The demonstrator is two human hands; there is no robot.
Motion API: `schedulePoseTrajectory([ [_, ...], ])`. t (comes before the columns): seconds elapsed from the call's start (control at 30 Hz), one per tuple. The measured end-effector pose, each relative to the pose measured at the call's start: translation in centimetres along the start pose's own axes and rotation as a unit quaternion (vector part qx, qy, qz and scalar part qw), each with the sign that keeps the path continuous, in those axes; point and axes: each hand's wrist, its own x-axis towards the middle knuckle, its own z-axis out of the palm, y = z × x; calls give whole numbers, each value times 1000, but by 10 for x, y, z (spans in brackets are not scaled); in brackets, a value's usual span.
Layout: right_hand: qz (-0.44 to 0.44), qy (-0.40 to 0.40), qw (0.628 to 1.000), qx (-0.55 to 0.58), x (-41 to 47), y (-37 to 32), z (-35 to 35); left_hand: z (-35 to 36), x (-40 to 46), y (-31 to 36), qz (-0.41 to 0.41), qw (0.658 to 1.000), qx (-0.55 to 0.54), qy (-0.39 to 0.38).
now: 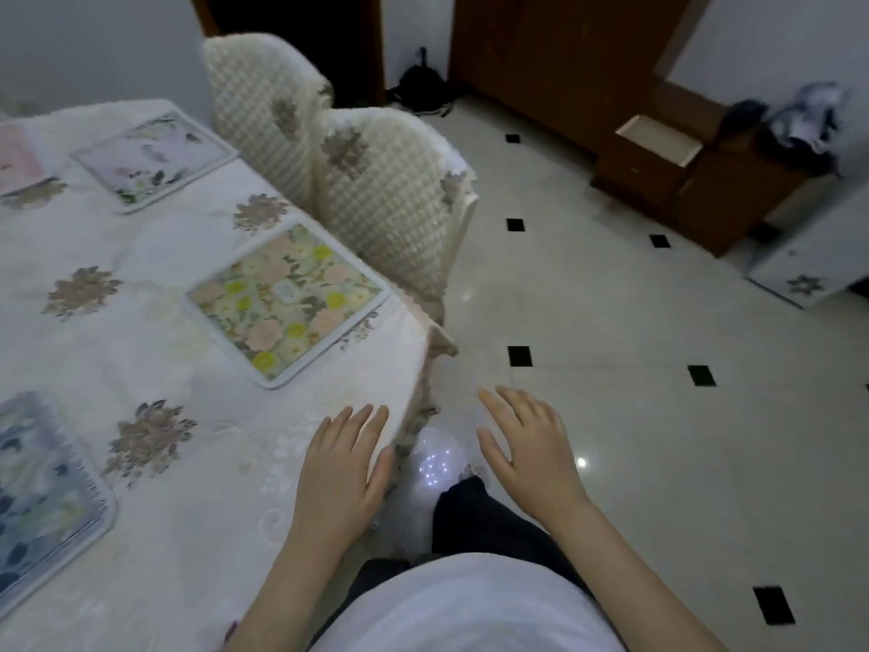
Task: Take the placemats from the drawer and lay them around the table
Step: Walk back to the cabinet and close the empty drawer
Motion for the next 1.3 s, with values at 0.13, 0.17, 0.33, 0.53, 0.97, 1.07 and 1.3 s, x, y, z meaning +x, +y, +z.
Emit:
schedulePoseTrajectory([
  [0.13,59,46,997,-8,-6,30,-21,-5,45,37,67,998,5,4],
  [0.17,71,57,996,-9,-7,39,-25,-5,58,48,83,996,6,6],
  [0.33,146,76,986,-18,-8,100,-51,12,114,108,147,989,4,-1],
  [0.53,228,73,971,-10,-6,199,-85,68,175,200,185,980,11,-70],
  [0.97,276,101,956,19,51,361,-154,125,308,335,193,976,19,-95],
  [1.07,275,96,956,25,78,381,-158,129,341,347,195,976,22,-91],
  [1.3,275,84,957,29,173,428,-159,155,443,356,195,975,18,-102],
])
